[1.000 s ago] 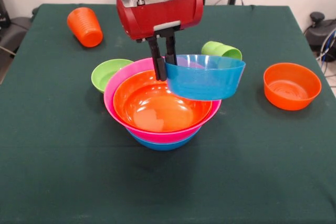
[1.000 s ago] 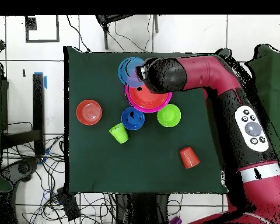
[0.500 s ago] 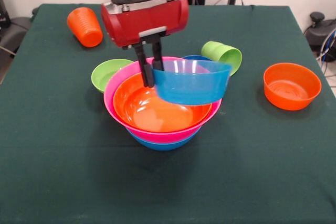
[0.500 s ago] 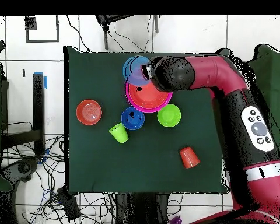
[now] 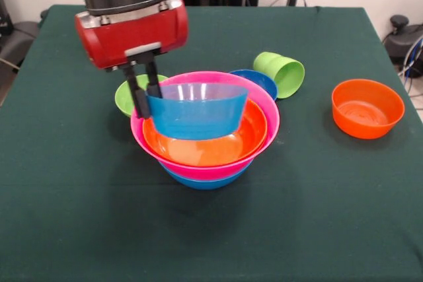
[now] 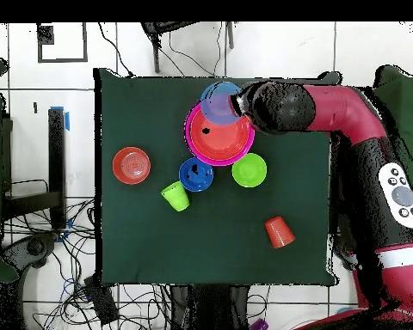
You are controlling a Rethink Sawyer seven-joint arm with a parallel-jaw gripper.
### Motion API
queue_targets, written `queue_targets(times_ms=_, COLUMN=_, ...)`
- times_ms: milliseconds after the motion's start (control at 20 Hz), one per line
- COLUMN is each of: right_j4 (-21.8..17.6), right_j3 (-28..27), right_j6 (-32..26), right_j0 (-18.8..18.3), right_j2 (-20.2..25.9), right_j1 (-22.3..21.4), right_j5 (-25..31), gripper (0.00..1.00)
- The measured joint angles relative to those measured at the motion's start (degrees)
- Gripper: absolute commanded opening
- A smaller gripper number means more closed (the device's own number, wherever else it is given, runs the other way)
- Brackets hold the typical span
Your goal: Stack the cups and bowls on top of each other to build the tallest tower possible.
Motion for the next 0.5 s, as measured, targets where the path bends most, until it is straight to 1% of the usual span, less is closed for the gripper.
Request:
queue_targets(times_ms=200, right_j4=0.2, right_j3=-0.7, right_j6=-1.1, right_j0=-0.4, right_j2=0.1, right_j1=0.5, right_j5=0.1, gripper=0.0)
queue_targets(times_ms=250, right_j4=0.3, right_j3=-0.9, right_j6=-1.3, right_j0=-0.4, right_j2=0.2, right_j1=0.6, right_j5=0.2, gripper=1.0)
queue_targets(times_ms=500, right_j4=0.5, right_j3=-0.9, right_j6=-1.3, right_j0=-0.4, right_j2=0.2, right_j1=0.6, right_j5=0.6, gripper=1.0)
